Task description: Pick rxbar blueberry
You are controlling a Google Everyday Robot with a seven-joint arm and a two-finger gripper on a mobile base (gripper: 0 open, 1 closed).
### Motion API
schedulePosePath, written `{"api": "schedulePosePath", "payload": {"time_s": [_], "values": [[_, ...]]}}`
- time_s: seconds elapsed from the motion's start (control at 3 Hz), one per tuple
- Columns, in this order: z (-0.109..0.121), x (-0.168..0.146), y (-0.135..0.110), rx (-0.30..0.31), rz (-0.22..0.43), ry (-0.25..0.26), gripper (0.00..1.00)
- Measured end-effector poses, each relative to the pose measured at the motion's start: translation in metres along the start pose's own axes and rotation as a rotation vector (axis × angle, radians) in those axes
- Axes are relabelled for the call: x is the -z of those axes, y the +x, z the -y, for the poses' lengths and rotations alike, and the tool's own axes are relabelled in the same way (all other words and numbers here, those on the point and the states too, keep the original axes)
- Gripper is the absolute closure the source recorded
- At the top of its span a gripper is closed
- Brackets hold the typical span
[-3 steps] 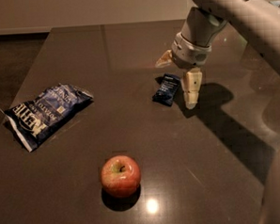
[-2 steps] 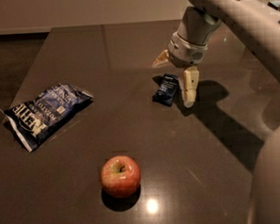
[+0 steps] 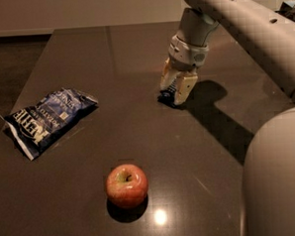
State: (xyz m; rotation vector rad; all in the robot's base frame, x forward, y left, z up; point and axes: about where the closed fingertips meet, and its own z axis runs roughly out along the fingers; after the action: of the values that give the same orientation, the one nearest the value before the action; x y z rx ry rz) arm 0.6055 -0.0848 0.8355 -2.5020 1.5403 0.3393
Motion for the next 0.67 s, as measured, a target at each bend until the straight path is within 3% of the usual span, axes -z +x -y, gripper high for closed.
{"api": "schedulePosePath", "payload": {"time_s": [0.67], "values": [[0.0005, 0.0042, -0.0014, -0.01, 0.003, 0.001, 1.0]]}}
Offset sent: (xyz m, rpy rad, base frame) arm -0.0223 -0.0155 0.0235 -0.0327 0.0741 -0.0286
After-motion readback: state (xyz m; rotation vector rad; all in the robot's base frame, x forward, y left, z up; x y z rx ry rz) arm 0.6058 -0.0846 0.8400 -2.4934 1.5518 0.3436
